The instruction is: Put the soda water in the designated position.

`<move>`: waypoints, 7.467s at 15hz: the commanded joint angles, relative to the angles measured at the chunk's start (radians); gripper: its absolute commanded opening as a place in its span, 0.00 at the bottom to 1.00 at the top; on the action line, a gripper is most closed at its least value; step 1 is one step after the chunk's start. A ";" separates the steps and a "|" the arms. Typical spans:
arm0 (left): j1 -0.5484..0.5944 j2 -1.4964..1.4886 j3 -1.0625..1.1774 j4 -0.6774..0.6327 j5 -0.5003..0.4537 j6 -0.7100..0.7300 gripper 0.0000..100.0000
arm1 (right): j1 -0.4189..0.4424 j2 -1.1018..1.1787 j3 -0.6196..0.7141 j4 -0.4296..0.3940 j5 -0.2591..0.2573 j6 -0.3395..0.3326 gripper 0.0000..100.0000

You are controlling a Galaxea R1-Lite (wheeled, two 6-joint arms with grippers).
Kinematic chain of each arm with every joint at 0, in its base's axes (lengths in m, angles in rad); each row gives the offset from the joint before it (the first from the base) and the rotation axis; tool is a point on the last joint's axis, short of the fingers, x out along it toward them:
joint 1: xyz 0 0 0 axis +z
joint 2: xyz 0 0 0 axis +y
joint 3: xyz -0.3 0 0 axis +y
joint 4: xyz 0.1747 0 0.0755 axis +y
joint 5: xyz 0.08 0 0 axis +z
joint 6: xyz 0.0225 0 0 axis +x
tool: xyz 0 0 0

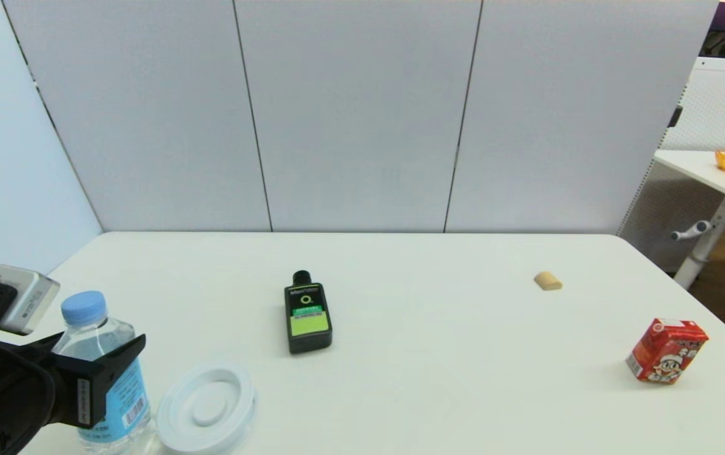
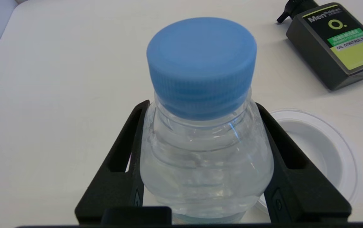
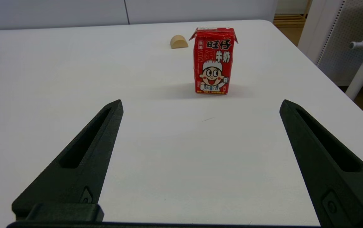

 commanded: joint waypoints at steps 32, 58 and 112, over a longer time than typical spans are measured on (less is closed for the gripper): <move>0.055 0.149 -0.007 -0.080 0.002 -0.050 0.00 | 0.000 -0.001 0.002 0.000 0.000 0.000 1.00; 0.057 0.103 -0.037 -0.255 0.004 -0.038 1.00 | 0.000 -0.001 0.000 0.000 0.000 0.000 1.00; 0.413 -1.066 0.223 0.524 -0.286 0.087 1.00 | 0.000 -0.001 0.000 0.000 0.000 0.000 1.00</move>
